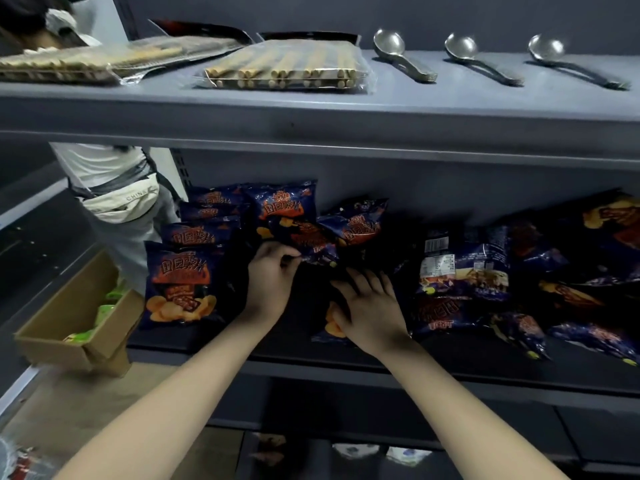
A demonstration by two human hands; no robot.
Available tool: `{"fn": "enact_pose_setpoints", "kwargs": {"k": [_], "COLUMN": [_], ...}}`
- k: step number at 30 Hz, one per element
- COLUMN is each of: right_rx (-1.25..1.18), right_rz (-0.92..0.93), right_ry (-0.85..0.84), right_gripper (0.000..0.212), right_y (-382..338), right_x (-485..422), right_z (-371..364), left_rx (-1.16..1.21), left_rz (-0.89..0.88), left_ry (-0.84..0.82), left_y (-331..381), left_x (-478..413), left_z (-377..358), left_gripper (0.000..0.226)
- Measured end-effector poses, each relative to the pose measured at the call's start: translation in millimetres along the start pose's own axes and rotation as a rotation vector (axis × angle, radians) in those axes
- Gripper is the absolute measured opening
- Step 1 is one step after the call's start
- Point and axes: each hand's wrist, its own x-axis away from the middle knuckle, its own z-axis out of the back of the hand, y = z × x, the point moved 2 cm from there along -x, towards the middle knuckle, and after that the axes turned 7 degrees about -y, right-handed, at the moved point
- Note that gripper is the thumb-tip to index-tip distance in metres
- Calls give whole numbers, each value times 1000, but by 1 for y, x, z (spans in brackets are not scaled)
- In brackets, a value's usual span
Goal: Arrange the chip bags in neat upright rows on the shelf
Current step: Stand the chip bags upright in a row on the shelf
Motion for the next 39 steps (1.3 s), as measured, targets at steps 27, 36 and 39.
{"fn": "enact_pose_setpoints", "kwargs": {"k": [27, 36, 39], "right_rx": [-974, -1138, -1204], "right_rz": [185, 121, -8], "right_ry": [-551, -448, -288], "right_gripper": [80, 54, 47], "right_y": [-51, -61, -55], "right_x": [-54, -56, -53], "right_z": [57, 48, 46], "left_rx": [448, 774, 800], "left_rz": [-211, -60, 51], "left_ry": [-899, -1015, -901], "left_y": [25, 7, -15], "left_x": [-76, -90, -106], "left_z": [95, 90, 95], "left_gripper": [5, 25, 34]}}
